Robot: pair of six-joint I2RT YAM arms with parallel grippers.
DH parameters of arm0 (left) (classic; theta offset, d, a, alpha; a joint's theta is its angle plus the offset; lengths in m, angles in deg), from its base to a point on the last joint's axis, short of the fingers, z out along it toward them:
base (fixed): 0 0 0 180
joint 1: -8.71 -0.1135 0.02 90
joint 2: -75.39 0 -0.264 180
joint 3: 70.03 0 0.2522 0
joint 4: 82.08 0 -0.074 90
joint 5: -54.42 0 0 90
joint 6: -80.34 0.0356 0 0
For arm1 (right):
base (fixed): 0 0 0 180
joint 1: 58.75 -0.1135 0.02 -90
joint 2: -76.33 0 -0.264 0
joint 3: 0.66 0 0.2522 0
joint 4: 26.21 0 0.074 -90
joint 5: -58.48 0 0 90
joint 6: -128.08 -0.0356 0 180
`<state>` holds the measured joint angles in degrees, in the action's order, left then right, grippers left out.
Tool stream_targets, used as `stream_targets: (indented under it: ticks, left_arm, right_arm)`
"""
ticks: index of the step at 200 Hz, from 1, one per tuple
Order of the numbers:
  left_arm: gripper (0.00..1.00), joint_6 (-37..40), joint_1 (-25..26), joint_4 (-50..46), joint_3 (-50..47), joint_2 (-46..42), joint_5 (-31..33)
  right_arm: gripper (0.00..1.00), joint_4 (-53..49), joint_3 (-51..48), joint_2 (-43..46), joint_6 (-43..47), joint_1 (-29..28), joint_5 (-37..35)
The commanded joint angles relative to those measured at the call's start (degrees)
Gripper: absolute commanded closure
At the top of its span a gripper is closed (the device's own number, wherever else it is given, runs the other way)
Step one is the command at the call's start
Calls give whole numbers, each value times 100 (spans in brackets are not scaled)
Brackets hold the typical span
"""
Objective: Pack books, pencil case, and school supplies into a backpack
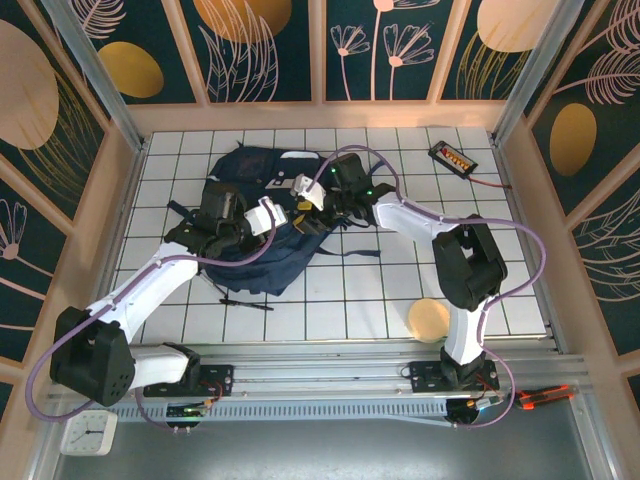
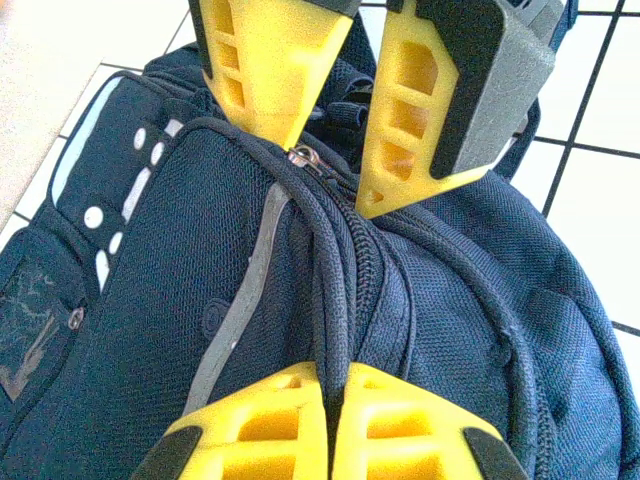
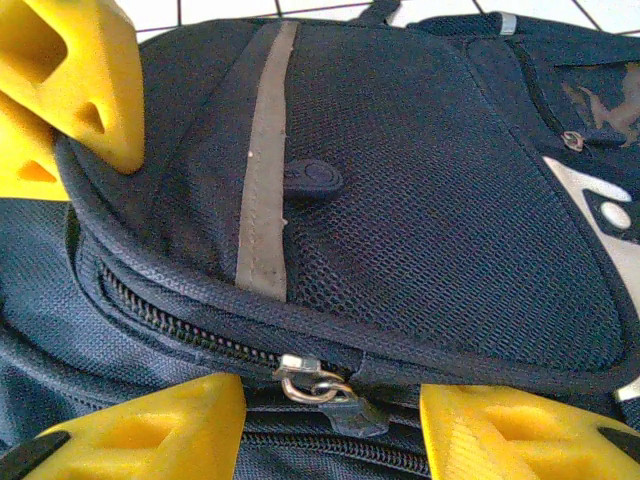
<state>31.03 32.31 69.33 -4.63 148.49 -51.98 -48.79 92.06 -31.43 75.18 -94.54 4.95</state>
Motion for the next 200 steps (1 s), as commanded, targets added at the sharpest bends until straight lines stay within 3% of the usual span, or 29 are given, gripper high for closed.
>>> stream_targets:
  ticks: [1,41,75,133,164,193,200]
  left_arm:
    - [100,49,31,322,22,-99,-62]
    - [100,55,31,306,29,-78,-56]
    - [100,41,33,327,22,-69,5]
    - [100,-303,91,384,313,187,235]
    - [100,-578,232,465,602,492,348]
    - [100,-995,228,630,703,514,33]
    - [86,-1058,232,616,688,443,25]
  right_arm:
    - [50,287,-60,126,-232,-223,185]
    - [63,583,-76,159,-605,-229,196]
    - [100,451,-89,227,-706,-252,179]
    - [100,-107,-98,652,-795,-697,-204]
    - [100,-44,-191,816,-1487,-1083,-465]
    - [100,796,-800,1030,-2589,-1211,-873]
    - [100,952,-914,1072,-2796,-1195,-1014]
